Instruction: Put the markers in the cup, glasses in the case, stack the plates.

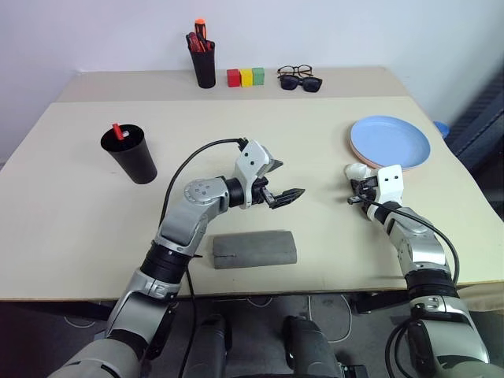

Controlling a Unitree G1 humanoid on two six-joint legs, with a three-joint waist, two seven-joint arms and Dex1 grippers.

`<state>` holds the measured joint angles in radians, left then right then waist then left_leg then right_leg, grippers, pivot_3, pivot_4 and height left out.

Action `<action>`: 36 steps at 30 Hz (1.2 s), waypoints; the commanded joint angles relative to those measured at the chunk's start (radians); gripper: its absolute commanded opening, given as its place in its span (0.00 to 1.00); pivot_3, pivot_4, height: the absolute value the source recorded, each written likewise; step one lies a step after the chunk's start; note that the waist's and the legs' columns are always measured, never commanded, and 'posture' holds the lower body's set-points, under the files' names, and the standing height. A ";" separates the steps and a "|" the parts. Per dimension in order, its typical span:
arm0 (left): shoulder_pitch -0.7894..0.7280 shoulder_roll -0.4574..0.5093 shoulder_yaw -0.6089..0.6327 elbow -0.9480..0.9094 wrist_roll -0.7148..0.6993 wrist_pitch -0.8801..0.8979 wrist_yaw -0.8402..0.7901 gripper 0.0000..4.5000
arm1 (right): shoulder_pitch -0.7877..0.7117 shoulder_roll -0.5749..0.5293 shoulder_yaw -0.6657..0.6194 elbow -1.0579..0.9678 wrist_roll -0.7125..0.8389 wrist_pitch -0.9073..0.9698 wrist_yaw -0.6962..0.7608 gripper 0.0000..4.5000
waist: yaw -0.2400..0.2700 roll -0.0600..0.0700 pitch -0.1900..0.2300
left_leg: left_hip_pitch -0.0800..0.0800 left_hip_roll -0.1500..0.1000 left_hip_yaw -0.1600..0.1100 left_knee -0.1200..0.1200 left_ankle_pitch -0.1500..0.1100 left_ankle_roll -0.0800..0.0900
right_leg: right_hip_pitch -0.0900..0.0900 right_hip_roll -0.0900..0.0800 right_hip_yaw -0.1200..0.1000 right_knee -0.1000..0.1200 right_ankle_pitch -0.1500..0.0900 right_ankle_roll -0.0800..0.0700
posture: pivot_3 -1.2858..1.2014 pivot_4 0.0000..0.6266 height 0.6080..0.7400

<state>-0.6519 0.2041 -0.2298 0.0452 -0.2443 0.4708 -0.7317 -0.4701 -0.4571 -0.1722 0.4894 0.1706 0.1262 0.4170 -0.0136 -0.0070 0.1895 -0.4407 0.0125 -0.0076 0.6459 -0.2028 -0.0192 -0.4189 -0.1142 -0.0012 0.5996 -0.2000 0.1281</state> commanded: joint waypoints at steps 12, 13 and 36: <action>0.017 -0.013 0.011 -0.046 -0.007 0.000 0.018 1.00 | -0.413 -0.167 -0.015 0.340 -0.060 -0.168 0.035 0.01 | 0.000 0.000 0.000 | 0.000 0.000 0.000 -0.001 0.000 0.000 | 0.000 0.000 0.000 -0.001 -0.001 -0.002 | 0.52 0.24 1.00; 0.017 -0.011 0.013 -0.047 -0.006 0.002 0.021 1.00 | -0.459 -0.177 -0.005 0.425 -0.081 -0.201 0.031 0.01 | -0.001 0.000 0.000 | 0.000 0.000 0.000 -0.001 0.000 0.000 | 0.000 0.000 0.000 -0.001 -0.001 -0.002 | 0.52 0.24 1.00; 0.282 0.101 0.099 -0.248 0.008 -0.133 0.090 1.00 | -0.279 -0.219 -0.031 0.246 0.025 -0.337 0.350 0.52 | 0.004 0.001 0.000 | 0.000 0.000 0.000 -0.002 0.000 0.000 | 0.000 0.000 0.000 -0.002 0.000 0.001 | 0.52 0.24 1.00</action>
<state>-0.3796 0.3015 -0.1647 -0.1478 -0.2273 0.3769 -0.6458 -0.7894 -0.6666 -0.1747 0.8923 0.1258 -0.2594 0.7110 -0.0092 -0.0064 0.1899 -0.4412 0.0125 -0.0077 0.6436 -0.2028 -0.0192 -0.4189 -0.1143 -0.0010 0.5978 -0.1995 0.1289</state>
